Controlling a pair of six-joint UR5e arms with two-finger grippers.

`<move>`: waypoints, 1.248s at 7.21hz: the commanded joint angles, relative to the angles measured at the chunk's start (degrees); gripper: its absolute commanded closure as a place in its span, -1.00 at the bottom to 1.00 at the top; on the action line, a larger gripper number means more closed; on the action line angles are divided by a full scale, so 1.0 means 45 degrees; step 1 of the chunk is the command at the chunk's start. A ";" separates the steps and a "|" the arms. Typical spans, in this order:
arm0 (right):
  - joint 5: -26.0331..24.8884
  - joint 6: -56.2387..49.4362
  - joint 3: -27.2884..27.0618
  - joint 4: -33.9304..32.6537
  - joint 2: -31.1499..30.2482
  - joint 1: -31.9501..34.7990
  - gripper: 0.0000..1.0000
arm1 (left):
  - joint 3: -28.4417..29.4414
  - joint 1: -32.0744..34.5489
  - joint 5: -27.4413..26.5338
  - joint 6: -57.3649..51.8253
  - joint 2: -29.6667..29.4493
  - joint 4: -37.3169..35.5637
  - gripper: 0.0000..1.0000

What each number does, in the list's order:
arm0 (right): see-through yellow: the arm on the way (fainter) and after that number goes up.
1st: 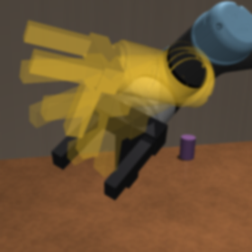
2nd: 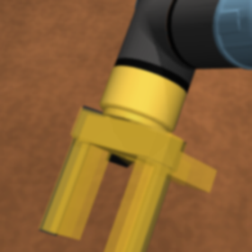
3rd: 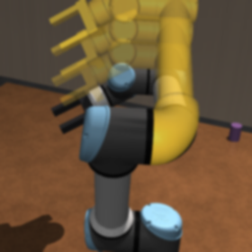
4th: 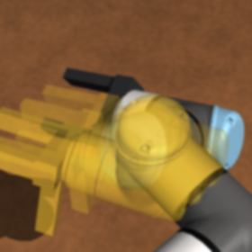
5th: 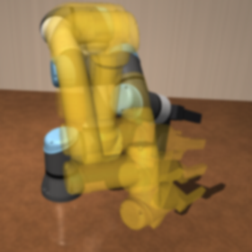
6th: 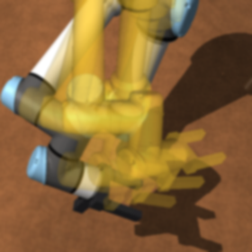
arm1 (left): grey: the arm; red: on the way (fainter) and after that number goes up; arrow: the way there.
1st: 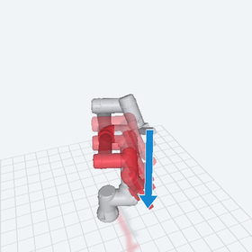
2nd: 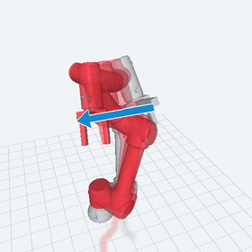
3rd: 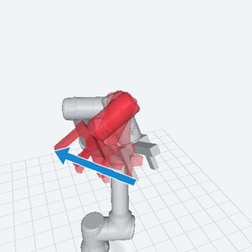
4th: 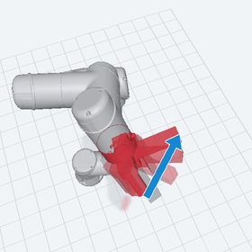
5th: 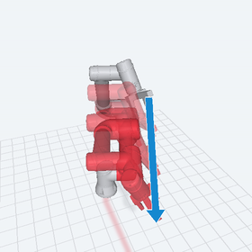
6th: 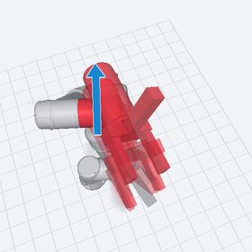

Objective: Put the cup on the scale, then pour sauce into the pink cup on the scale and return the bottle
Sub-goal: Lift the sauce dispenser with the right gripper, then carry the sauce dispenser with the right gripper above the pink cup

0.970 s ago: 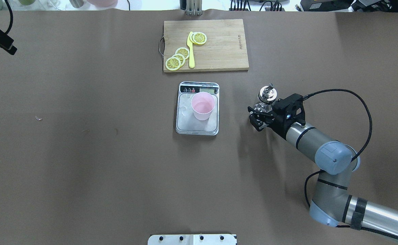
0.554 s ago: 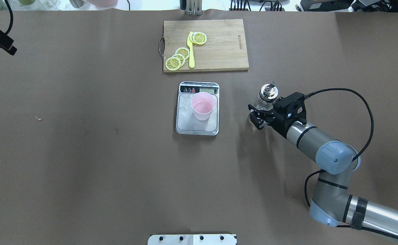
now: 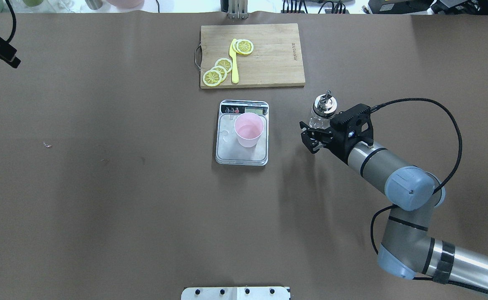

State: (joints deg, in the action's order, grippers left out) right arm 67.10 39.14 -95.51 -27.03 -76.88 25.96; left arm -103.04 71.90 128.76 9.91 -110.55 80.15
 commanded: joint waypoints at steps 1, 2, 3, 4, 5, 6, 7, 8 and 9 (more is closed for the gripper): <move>-0.0086 -0.0550 -0.2376 -0.3041 -0.0607 0.0012 0.96 | 0.0027 0.0019 0.0000 -0.0151 0.0035 0.0020 -0.99; -0.0086 -0.1095 -0.3762 -0.5047 -0.0939 0.0012 0.97 | 0.0065 0.0039 0.0019 -0.0500 0.0055 0.0020 -0.98; -0.0318 -0.1719 -0.4781 -0.6885 -0.1039 0.0012 0.97 | 0.0104 0.0174 0.0058 -0.0948 0.0171 0.0059 -0.98; -0.0823 -0.2306 -0.5236 -0.8644 -0.0866 -0.0066 0.97 | 0.0434 0.0659 0.0117 -0.1881 0.0211 0.0040 -0.98; -0.1157 -0.2408 -0.5298 -0.9454 -0.0574 -0.0318 0.97 | 0.0804 0.1051 0.0136 -0.2876 0.0424 0.0098 -0.98; -0.1373 -0.2757 -0.5299 -1.0622 -0.0107 -0.0436 0.97 | 0.0943 0.1403 0.0156 -0.3718 0.0871 0.0427 -0.98; -0.2013 -0.2974 -0.5280 -1.2065 0.0632 -0.0631 0.97 | 0.1003 0.1619 0.0408 -0.3881 0.1494 0.1242 -0.98; -0.2271 -0.3459 -0.5299 -1.2872 0.0871 -0.0691 0.97 | 0.1429 0.1756 0.0797 -0.3979 0.1907 0.2275 -0.97; -0.2467 -0.3735 -0.5299 -1.3170 0.0912 -0.0749 0.97 | 0.1994 0.1912 0.0859 -0.4290 0.2201 0.3195 -0.97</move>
State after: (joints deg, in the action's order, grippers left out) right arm 57.50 24.25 -119.30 -82.87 -73.82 23.03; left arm -96.74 79.54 131.67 -7.85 -102.72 89.31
